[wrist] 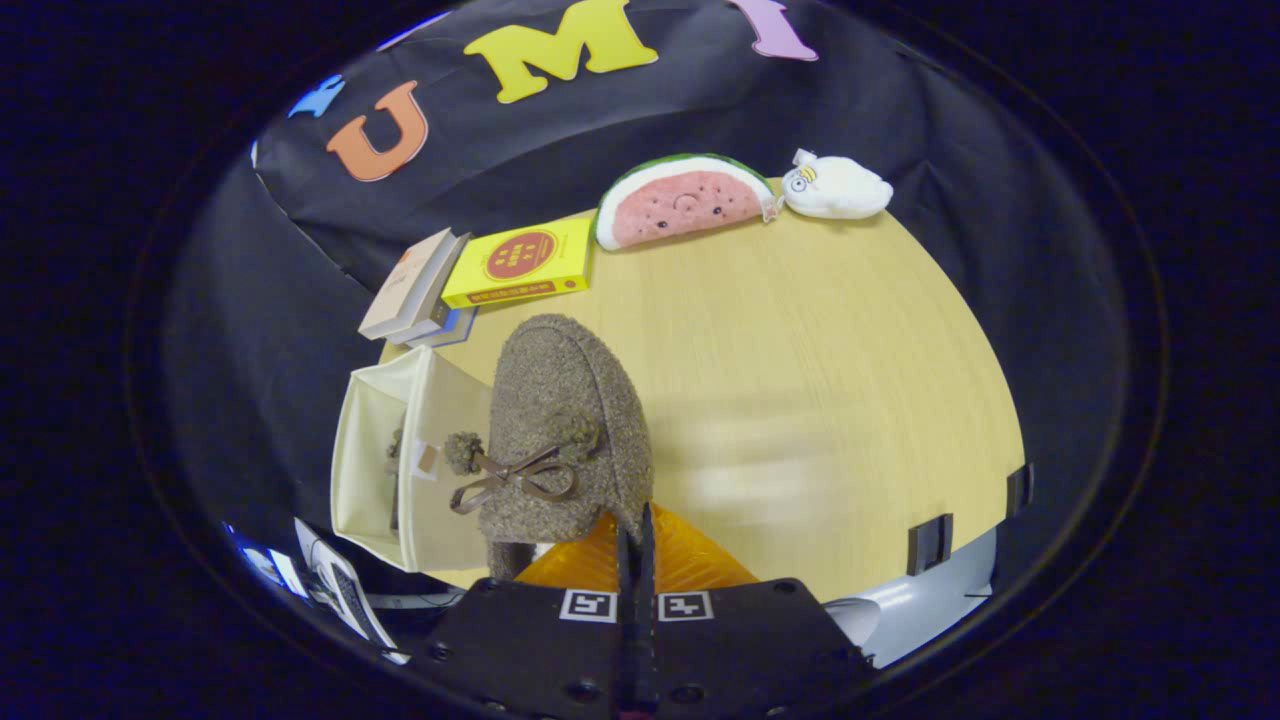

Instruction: Open the storage box then place both shoes into the box .Put the left shoe in first, then the right shoe, with the right side of both shoes facing outward in a uniform manner.

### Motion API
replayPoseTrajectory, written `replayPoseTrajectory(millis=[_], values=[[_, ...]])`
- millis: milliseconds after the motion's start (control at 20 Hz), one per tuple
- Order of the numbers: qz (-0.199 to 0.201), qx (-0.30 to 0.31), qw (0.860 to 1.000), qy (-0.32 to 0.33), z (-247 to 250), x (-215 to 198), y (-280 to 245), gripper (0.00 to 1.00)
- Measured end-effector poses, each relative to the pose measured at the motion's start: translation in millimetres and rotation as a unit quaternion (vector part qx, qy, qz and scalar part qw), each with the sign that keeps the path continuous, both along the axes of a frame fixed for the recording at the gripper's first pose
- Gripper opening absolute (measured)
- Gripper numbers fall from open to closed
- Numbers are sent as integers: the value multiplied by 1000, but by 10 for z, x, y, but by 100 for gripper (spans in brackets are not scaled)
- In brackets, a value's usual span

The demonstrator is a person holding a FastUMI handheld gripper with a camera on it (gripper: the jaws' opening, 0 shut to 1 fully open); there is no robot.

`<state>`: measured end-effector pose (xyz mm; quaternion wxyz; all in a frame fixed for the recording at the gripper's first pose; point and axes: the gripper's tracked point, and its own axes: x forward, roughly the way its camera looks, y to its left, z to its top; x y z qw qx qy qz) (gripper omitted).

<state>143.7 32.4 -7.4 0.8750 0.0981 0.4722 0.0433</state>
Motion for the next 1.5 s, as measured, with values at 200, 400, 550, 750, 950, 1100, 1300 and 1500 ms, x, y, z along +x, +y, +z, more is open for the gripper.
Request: replayPoseTrajectory(millis=[200, 400, 550, 750, 950, 1100, 1300, 1500], values=[[22, 5, 1000, -7, 213, -92, 530, 0], [37, 16, 999, -3, 240, -71, 1069, 0], [41, 21, 999, -9, 222, 20, 1469, 0], [57, 27, 998, -6, 116, 109, 1990, 0], [50, 10, 999, -16, -87, 282, 2272, 1], [44, -11, 999, -16, -312, 372, 2367, 0], [31, -38, 999, -19, -567, 453, 2381, 1], [30, -51, 998, -27, -722, 481, 2451, 1]])
